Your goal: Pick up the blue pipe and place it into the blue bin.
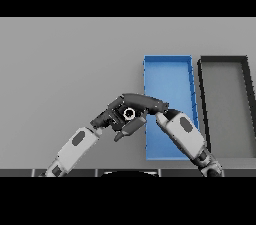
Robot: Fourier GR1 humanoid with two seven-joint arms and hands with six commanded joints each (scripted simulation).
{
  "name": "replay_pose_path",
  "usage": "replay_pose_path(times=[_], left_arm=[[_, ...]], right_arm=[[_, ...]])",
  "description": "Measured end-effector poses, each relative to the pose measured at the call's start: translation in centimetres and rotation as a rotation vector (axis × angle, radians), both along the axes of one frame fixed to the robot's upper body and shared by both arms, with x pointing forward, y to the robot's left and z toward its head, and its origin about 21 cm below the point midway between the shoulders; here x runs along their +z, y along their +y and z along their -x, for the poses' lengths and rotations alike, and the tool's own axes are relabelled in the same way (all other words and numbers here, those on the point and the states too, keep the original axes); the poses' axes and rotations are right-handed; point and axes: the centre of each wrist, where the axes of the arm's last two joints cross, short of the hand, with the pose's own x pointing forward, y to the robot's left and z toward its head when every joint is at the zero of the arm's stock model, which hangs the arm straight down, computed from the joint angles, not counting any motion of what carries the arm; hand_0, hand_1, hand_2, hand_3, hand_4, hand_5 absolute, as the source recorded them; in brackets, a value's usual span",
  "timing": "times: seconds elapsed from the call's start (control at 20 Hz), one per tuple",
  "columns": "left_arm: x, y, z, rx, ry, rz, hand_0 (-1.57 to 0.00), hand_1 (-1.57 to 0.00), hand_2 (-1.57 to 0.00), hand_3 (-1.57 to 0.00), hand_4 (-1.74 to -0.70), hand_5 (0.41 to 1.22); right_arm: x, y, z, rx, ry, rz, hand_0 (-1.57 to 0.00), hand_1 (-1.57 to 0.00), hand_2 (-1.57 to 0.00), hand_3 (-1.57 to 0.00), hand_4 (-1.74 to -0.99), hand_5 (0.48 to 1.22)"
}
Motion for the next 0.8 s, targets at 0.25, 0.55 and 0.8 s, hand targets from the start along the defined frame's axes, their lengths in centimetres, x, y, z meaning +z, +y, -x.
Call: replay_pose_path(times=[0.25,0.55,0.8], left_arm=[[-0.2,0.3,0.0,0.002,0.019,0.057,-1.46,-1.45,-1.45,-0.59,-1.72,1.215],[0.2,0.4,0.0,-0.024,-0.016,0.013,-1.41,-1.19,-1.24,-0.52,-1.54,1.219],[0.2,0.6,-0.4,-0.092,-0.023,-0.08,-0.5,-0.41,-0.42,-0.17,-1.11,1.184]], right_arm=[[-0.2,0.4,0.3,-0.018,-0.045,-0.051,-1.45,-1.46,-1.46,-1.42,-1.459,1.052],[-0.6,-0.1,0.7,0.013,-0.046,-0.131,-1.54,-1.54,-1.54,-1.53,-1.477,1.177],[-0.3,0.0,0.9,0.001,-0.047,-0.086,-1.56,-1.56,-1.56,-1.56,-1.482,1.206]])
